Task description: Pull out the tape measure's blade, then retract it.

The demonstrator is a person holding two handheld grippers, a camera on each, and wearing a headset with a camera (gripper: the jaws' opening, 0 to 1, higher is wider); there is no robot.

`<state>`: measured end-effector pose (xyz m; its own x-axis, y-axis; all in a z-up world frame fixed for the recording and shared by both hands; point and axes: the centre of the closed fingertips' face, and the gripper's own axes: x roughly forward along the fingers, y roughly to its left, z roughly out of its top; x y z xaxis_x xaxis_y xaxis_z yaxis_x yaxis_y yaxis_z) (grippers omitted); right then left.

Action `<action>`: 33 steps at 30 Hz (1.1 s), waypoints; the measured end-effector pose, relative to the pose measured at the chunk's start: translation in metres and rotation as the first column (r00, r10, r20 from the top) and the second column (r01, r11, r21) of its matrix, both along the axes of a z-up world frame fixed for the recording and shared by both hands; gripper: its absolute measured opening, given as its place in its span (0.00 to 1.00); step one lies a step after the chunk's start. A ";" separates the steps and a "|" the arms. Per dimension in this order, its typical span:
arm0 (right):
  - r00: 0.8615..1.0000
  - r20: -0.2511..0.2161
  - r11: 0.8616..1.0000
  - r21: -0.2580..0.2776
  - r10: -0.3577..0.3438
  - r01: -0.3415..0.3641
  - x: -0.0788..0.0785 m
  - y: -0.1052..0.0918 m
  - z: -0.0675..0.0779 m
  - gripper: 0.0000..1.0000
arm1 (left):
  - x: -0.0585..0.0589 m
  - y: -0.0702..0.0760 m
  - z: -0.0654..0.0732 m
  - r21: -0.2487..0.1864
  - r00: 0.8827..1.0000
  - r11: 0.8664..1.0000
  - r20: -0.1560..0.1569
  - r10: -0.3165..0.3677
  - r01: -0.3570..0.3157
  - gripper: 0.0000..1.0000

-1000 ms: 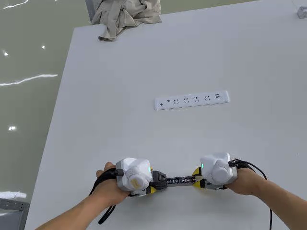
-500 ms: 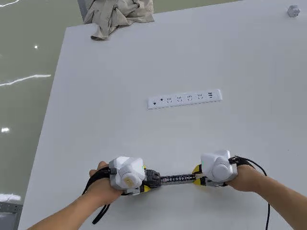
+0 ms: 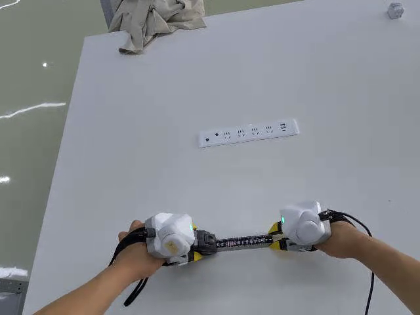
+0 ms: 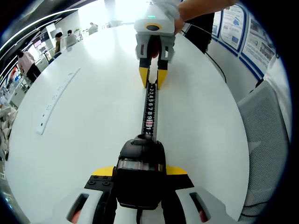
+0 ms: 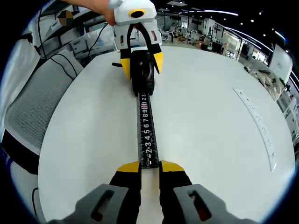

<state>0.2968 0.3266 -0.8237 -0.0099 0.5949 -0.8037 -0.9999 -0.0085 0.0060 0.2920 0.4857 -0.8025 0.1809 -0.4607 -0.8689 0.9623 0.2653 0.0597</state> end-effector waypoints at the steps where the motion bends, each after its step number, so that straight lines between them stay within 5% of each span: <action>1: 1.000 -0.001 1.000 -0.001 0.000 0.000 0.000 -0.001 0.000 0.13 | 0.000 0.000 0.000 0.000 1.000 1.000 0.000 -0.001 0.001 0.34; 33: 1.000 0.004 0.999 -0.037 -0.024 0.025 0.006 -0.055 -0.003 0.13 | 0.000 0.000 0.000 0.001 1.000 1.000 0.002 0.014 -0.014 0.34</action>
<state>0.3023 0.2719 -0.8266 0.0071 0.5646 -0.8253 -0.9999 0.0162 0.0024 0.2922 0.4856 -0.8026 0.1890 -0.4571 -0.8691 0.9583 0.2789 0.0617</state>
